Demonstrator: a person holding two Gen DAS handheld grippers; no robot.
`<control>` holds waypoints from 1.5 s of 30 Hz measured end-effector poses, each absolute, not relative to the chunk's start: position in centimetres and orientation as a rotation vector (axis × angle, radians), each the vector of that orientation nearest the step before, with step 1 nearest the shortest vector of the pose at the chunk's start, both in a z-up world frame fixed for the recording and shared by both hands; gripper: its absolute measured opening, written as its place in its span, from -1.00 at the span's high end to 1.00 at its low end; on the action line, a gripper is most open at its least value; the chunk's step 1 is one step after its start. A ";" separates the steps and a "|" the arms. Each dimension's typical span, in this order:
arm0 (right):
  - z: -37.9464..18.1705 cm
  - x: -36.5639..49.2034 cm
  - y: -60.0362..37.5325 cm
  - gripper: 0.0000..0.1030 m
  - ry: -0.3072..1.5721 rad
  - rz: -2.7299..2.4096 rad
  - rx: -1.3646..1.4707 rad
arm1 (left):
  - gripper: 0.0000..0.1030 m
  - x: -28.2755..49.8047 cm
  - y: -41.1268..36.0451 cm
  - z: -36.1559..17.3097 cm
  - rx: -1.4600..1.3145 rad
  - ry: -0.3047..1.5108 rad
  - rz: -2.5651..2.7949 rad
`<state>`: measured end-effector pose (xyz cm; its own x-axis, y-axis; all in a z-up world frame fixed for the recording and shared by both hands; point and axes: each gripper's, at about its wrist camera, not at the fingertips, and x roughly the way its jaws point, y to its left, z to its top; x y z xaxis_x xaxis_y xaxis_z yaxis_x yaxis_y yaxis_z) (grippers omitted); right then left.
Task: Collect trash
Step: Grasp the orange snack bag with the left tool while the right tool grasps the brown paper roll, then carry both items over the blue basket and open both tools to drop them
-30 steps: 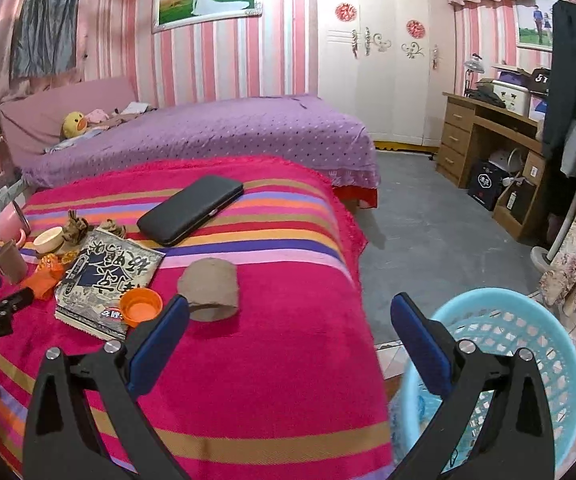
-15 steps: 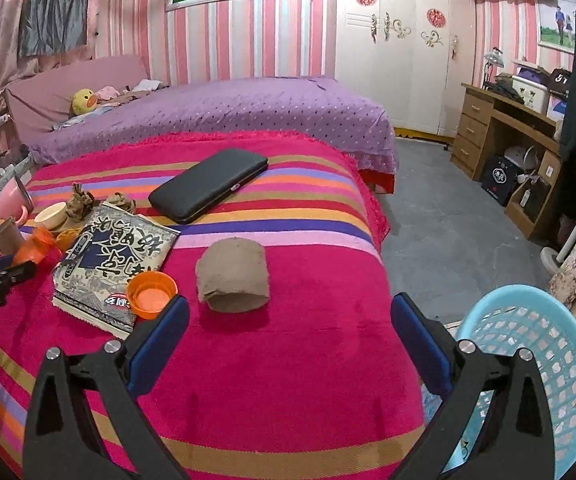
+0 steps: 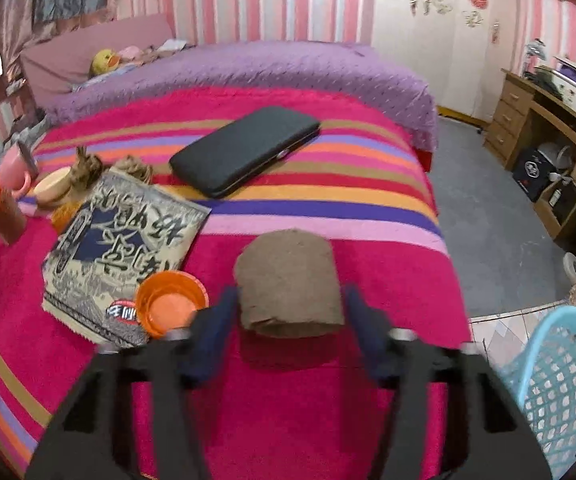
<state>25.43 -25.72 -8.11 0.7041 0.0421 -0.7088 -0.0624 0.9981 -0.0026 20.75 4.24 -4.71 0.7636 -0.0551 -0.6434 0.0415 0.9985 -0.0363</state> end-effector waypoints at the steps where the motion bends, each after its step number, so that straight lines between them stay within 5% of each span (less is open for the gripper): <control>1: -7.8 25.2 -25.8 0.08 0.774 0.070 -0.018 | 0.03 20.8 4.3 -4.7 -0.021 0.700 -0.050; 25: 0.2 12.7 -32.6 0.09 0.527 0.004 -0.055 | 0.03 16.1 -3.1 -0.7 0.032 0.540 -0.095; 45: -2.3 7.3 -50.4 0.09 0.541 -0.295 0.081 | 0.02 12.2 -25.8 -1.4 0.081 0.535 -0.414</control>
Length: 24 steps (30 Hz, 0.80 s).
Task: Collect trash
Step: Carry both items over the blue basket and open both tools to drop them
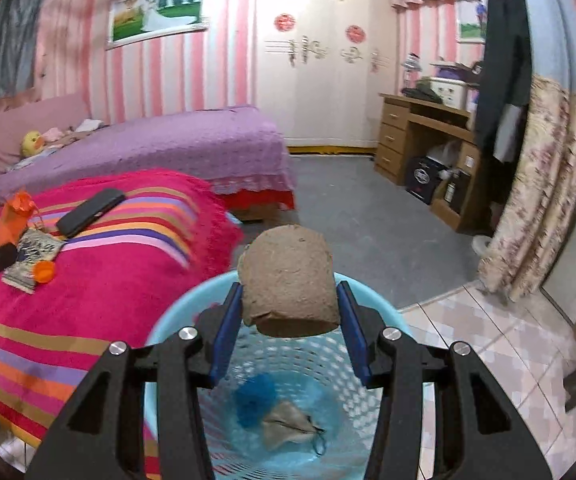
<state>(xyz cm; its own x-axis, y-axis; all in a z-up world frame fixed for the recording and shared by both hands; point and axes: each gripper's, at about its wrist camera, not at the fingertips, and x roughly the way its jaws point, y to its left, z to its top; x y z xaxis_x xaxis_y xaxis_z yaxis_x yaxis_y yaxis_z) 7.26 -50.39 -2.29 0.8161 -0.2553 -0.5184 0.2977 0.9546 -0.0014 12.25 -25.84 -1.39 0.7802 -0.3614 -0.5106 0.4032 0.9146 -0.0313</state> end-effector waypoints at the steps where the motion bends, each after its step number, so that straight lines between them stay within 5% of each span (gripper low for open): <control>1: -2.5 7.0 -51.0 0.09 0.542 -0.306 0.087 | 0.02 12.3 -26.8 -1.6 0.082 0.539 -0.426; 14: -3.9 5.6 -55.4 0.09 0.536 -0.377 0.160 | 0.00 12.6 -37.4 -5.1 0.099 0.605 -0.545; 15: -4.0 5.6 -55.4 0.09 0.536 -0.379 0.162 | -0.05 12.7 -37.8 -5.3 0.097 0.613 -0.558; 18: -4.0 5.6 -55.4 0.09 0.537 -0.381 0.159 | -0.69 13.4 -38.3 -5.3 0.086 0.628 -0.552; 24: -4.3 5.7 -55.3 0.09 0.545 -0.380 0.162 | -0.83 14.4 -36.4 -4.5 0.082 0.597 -0.500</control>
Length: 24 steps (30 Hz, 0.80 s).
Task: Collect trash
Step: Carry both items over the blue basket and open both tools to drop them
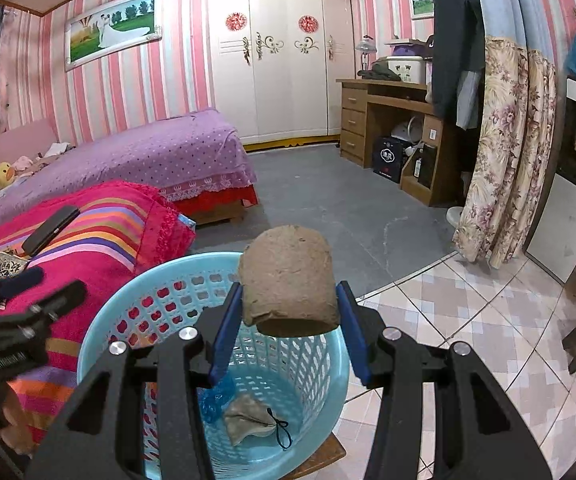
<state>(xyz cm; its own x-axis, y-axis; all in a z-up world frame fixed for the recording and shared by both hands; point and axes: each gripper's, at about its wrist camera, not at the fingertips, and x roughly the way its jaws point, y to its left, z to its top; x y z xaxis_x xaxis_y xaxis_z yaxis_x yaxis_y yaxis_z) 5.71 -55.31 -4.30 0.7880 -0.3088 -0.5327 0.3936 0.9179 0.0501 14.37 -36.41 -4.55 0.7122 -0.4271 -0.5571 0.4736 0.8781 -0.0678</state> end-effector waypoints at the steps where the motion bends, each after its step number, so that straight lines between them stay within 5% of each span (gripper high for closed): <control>1: -4.4 5.8 -55.2 0.09 0.549 -0.381 0.160 | -0.83 14.5 -35.6 -4.3 0.078 0.583 -0.488; 9: -5.3 7.2 -54.9 0.02 0.561 -0.394 0.169 | -0.87 15.4 -31.4 -3.1 0.086 0.539 -0.409; 11: -5.6 7.7 -54.7 -0.48 0.567 -0.413 0.166 | -0.88 15.4 -30.4 -2.9 0.080 0.539 -0.400; 13: -5.6 7.9 -54.4 -0.66 0.571 -0.442 0.151 | -0.88 15.4 -29.7 -2.7 0.077 0.539 -0.392; 17: -4.6 8.0 -53.0 -0.86 0.552 -0.461 0.152 | -0.89 14.8 -27.5 -2.1 0.082 0.525 -0.373; 24: -2.6 9.3 -48.5 -0.91 0.506 -0.433 0.121 | -0.89 14.1 -21.6 -1.1 0.071 0.526 -0.313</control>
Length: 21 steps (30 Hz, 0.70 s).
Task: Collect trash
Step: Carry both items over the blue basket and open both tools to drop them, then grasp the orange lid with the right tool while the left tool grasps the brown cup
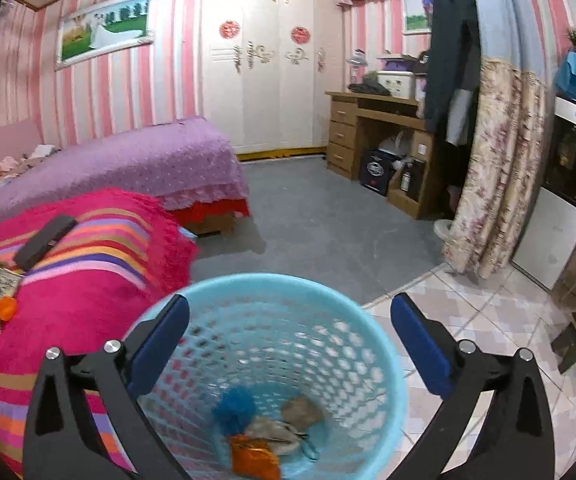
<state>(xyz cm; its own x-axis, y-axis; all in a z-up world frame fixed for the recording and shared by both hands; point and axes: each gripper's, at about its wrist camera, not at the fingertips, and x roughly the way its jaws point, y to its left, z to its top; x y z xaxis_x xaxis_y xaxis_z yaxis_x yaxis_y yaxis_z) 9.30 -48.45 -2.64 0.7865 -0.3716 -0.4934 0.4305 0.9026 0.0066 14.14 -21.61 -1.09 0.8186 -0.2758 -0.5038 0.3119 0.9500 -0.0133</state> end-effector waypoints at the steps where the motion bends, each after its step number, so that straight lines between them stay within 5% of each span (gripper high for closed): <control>1: -2.6 9.7 -47.7 -0.91 0.510 -0.419 0.122 | -0.89 14.1 -20.4 -0.9 0.072 0.526 -0.297; 21: -2.7 16.9 -31.2 -0.91 0.562 -0.120 0.071 | -0.89 16.8 2.7 -2.1 0.062 0.582 0.035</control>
<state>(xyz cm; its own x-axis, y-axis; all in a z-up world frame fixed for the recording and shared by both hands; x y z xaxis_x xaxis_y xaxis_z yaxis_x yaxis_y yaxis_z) 16.86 -31.21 -2.68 0.8393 -0.0937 -0.5356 0.1324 0.9906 0.0342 16.84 2.70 -2.12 0.8351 0.0504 -0.5478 -0.0155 0.9976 0.0682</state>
